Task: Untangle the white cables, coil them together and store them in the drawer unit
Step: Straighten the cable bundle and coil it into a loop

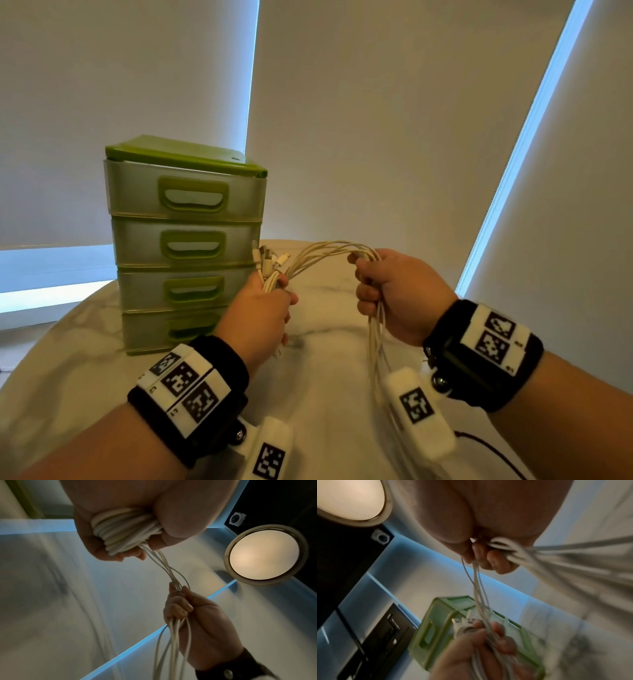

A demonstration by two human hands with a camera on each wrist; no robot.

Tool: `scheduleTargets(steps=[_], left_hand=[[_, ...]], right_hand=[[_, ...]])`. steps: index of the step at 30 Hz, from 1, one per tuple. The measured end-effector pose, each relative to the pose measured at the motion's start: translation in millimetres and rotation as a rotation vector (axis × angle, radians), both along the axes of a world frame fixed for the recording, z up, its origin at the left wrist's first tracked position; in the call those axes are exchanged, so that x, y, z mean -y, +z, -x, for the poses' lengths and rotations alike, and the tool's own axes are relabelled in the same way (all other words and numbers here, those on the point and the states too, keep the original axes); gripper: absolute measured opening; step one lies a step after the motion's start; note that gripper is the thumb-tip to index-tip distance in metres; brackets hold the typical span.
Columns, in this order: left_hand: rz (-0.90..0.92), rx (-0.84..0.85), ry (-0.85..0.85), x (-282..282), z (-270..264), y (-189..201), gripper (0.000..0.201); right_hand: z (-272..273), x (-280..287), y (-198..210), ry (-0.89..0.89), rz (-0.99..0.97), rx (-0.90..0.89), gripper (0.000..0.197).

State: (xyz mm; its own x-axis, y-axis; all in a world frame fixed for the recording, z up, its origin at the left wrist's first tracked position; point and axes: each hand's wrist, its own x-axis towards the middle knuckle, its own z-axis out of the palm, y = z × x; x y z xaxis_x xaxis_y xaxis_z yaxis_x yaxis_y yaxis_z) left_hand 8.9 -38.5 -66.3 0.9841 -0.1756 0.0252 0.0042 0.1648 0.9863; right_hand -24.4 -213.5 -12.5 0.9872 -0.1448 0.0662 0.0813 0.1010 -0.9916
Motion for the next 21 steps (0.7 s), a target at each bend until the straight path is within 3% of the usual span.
scheduleTargets(steps=[5, 8, 10, 11, 14, 17, 21], left_hand=[[0.018, 0.005, 0.047, 1, -5, -4, 0.004], [0.022, -0.026, 0.040, 7, -3, -5, 0.037], [0.043, -0.054, 0.059, 11, -1, -6, 0.059], [0.064, -0.077, 0.077, 13, -1, -7, 0.061], [0.097, -0.131, 0.130, 17, 1, -9, 0.049], [0.078, -0.144, 0.134, 18, -2, -12, 0.043], [0.089, -0.175, 0.072, 20, -3, -17, 0.053]], right_hand=[[13, -13, -27, -0.002, 0.194, 0.078, 0.029], [24, -23, -34, 0.013, 0.120, 0.084, 0.051], [26, -27, -38, 0.016, 0.102, 0.088, 0.043], [25, -29, -40, 0.009, 0.140, 0.106, 0.039], [23, -30, -50, -0.026, 0.359, 0.199, 0.033], [21, -28, -54, -0.055, 0.379, 0.202, 0.029], [22, -26, -57, -0.022, 0.597, 0.250, 0.025]])
